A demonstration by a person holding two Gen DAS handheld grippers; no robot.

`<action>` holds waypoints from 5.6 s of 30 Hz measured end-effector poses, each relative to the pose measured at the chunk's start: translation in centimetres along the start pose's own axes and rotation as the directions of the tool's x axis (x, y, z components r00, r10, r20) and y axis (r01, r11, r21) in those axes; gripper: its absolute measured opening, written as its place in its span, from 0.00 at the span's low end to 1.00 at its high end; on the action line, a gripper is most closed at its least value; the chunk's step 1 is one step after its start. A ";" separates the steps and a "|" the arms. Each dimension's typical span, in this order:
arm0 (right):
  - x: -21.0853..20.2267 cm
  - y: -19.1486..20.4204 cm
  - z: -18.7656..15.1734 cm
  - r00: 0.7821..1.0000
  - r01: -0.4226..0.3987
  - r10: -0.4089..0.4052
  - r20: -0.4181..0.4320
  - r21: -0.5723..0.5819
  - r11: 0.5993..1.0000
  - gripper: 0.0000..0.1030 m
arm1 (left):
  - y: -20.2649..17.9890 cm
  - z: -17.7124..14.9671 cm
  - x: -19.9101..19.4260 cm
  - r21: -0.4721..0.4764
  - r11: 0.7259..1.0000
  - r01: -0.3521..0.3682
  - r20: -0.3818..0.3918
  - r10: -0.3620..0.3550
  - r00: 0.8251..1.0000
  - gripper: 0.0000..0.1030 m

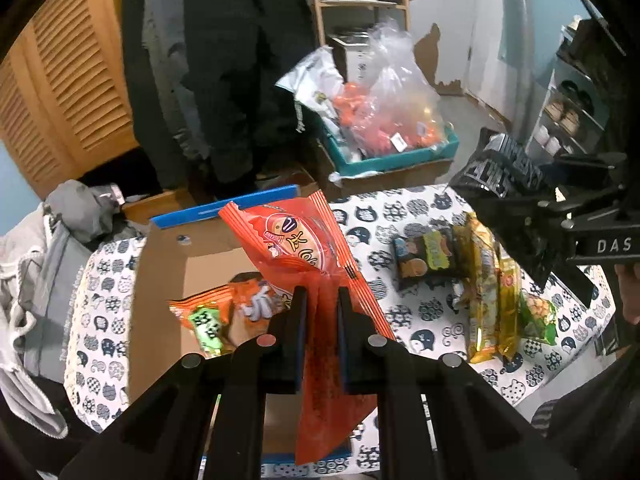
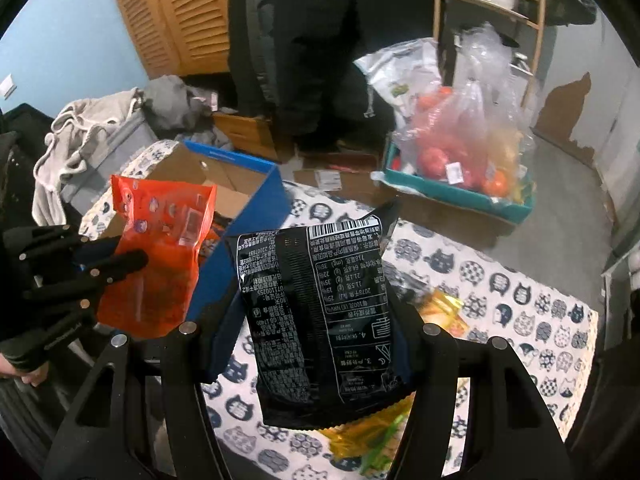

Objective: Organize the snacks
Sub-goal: 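Lift both held bags and carry them over the cardboard box, then open both tools to drop the red and black bags into the box, then move both open tools back toward the remaining gold snack bars, then grasp the green peanut bag with the right tool while the left tool grasps a gold bar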

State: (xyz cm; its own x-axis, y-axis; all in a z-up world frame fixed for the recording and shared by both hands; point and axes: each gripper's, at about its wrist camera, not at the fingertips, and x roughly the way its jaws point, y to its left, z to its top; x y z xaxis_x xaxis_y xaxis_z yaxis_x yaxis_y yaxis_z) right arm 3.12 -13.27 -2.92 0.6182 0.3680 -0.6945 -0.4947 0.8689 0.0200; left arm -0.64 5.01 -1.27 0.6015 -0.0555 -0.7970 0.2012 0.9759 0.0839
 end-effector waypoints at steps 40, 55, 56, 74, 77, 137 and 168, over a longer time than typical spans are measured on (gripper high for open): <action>11.7 13.6 6.2 0.972 -0.183 0.172 -0.160 -0.059 0.981 0.61 | 15.0 -5.1 6.7 -0.143 0.951 -0.275 -0.271 0.229 0.935 0.59; 13.1 14.4 6.3 0.962 -0.220 0.208 -0.179 -0.048 0.974 0.72 | 14.6 -3.7 5.3 -0.106 0.943 -0.316 -0.230 0.286 0.930 0.72; 12.9 14.3 6.2 0.965 -0.210 0.198 -0.172 -0.053 0.976 0.73 | 14.5 -3.6 5.2 -0.105 0.944 -0.314 -0.229 0.285 0.931 0.72; 6.1 9.6 4.3 0.991 -0.098 0.095 -0.097 -0.026 0.995 0.78 | 8.4 -1.5 3.8 -0.020 0.970 -0.242 -0.171 0.235 0.957 0.73; 4.8 8.1 3.4 0.993 -0.082 0.081 -0.092 -0.015 0.997 0.79 | 7.3 -1.2 3.7 -0.014 0.977 -0.214 -0.169 0.209 0.963 0.73; 6.9 -9.5 -19.3 0.921 -0.068 -0.025 -0.390 -0.223 0.972 0.79 | -16.8 -5.2 11.3 0.257 0.944 0.207 -0.348 -0.109 0.931 0.73; 5.0 -19.3 -17.7 0.970 0.086 -0.026 -0.241 0.242 0.967 0.40 | -21.8 -0.5 17.5 0.126 0.971 0.204 -0.388 -0.141 0.911 0.78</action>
State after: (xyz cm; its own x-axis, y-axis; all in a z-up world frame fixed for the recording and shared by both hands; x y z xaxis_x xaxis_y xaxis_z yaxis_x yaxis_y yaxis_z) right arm 4.96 -34.09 -19.56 0.4653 0.2542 -0.8479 -0.2772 0.9516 0.1331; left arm 5.07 -17.15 -17.34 0.2190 -0.1063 -0.9699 0.4158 0.9095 -0.0058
